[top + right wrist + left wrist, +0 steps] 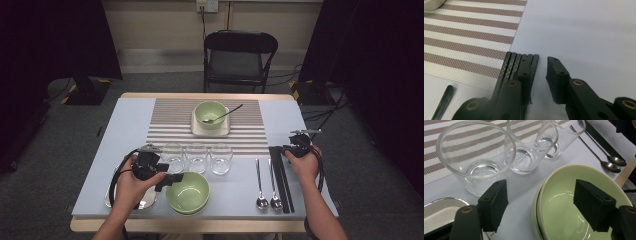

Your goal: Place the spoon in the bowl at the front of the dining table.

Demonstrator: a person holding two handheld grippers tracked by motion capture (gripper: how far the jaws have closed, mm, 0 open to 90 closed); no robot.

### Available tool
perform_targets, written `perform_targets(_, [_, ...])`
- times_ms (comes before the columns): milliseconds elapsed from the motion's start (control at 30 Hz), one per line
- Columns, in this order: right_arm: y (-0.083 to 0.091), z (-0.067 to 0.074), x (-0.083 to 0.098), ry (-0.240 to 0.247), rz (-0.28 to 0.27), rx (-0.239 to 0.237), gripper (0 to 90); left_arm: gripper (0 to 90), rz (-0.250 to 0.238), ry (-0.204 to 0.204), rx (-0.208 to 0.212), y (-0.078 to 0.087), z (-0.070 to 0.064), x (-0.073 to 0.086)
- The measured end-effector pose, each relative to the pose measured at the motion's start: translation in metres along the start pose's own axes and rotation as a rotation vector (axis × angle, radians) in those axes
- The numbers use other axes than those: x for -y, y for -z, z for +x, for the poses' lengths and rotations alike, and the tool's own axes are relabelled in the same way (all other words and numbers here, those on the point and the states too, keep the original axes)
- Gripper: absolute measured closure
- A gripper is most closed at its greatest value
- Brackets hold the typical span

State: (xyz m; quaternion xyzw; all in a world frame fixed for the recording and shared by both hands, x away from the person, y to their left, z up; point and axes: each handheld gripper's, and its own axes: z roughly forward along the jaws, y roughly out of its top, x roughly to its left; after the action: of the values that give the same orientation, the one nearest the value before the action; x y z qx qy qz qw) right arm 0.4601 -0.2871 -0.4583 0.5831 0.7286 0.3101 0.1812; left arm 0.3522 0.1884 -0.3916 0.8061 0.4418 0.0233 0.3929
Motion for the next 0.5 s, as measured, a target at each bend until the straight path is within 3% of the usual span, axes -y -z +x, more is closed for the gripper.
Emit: perform_targets(500, [-0.0018, 0.0011, 0.0001, -0.007, 0.038, 0.002, 79.3, 27.5, 0.003, -0.005, -0.004, 0.0002, 0.0009, -0.0001])
